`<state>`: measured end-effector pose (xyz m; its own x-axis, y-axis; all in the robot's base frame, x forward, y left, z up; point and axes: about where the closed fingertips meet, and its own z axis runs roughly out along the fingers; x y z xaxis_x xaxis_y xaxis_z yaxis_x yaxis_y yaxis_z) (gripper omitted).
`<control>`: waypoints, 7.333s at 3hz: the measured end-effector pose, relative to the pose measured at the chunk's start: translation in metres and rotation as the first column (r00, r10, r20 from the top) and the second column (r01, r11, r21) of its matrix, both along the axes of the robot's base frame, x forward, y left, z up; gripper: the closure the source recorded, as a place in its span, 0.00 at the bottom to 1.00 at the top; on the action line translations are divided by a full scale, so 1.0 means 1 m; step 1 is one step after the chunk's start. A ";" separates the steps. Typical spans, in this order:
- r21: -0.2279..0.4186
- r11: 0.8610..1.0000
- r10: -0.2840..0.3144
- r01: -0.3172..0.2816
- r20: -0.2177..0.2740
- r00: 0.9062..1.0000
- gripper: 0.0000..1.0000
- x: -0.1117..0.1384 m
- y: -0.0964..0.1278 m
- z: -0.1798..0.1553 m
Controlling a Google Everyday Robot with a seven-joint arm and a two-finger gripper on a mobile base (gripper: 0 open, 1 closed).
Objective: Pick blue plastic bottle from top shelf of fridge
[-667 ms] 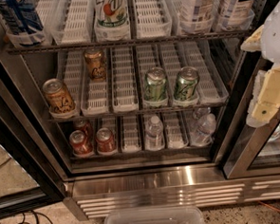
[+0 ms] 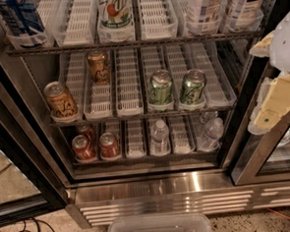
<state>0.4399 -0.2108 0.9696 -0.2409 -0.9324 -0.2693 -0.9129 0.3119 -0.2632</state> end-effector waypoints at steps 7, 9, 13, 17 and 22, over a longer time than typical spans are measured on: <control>0.553 0.824 -0.484 0.121 0.577 0.658 0.00 0.019 0.027 -0.024; 0.709 0.684 -0.707 0.169 0.588 0.393 0.00 0.041 -0.081 0.036; 0.785 0.572 -0.791 0.237 0.452 0.412 0.00 0.016 0.000 0.047; 0.921 0.381 -0.797 -0.079 0.371 0.476 0.24 0.009 0.051 0.097; 0.869 0.489 -0.854 -0.067 0.494 0.166 0.36 0.096 0.018 0.090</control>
Offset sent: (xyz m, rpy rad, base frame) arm 0.0049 0.0582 -0.0414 0.4516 -0.5827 -0.2854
